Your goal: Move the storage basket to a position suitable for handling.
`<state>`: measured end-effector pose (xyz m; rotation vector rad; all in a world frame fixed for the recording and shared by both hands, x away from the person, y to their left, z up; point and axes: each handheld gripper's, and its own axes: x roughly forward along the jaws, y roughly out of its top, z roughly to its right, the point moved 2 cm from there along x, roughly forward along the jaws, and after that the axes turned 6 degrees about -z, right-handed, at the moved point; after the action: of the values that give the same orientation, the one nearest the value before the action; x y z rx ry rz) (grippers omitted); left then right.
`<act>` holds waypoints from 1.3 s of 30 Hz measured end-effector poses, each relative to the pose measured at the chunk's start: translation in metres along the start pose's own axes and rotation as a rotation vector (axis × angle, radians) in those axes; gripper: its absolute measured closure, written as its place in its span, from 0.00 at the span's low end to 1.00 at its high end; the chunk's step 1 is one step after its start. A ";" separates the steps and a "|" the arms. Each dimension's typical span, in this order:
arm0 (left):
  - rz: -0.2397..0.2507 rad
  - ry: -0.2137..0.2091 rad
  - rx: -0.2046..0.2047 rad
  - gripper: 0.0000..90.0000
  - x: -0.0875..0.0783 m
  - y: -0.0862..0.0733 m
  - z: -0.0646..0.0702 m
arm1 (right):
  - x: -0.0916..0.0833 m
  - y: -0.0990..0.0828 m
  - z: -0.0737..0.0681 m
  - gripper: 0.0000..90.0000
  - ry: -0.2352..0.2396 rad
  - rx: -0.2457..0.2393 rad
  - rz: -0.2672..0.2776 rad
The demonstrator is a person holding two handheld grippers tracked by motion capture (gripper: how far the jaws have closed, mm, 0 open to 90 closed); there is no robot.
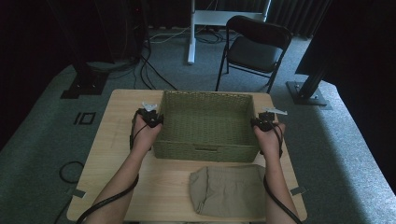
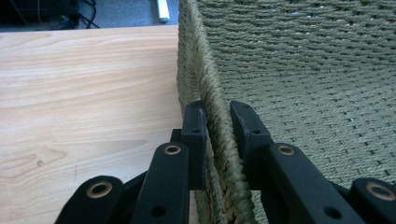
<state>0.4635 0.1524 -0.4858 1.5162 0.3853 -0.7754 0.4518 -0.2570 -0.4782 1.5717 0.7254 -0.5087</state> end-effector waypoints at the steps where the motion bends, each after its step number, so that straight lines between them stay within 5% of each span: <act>1: 0.001 0.002 0.001 0.87 0.001 0.000 0.002 | 0.000 0.000 0.002 0.85 -0.003 -0.002 0.000; 27: -0.024 -0.010 0.032 0.87 0.017 0.014 0.047 | -0.008 0.003 0.048 0.85 -0.028 0.008 -0.016; 39: -0.026 -0.011 0.004 0.86 0.025 0.019 0.067 | -0.002 0.013 0.072 0.85 -0.007 0.001 -0.016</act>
<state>0.4782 0.0800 -0.4848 1.5125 0.3963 -0.8044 0.4662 -0.3287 -0.4772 1.5655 0.7328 -0.5267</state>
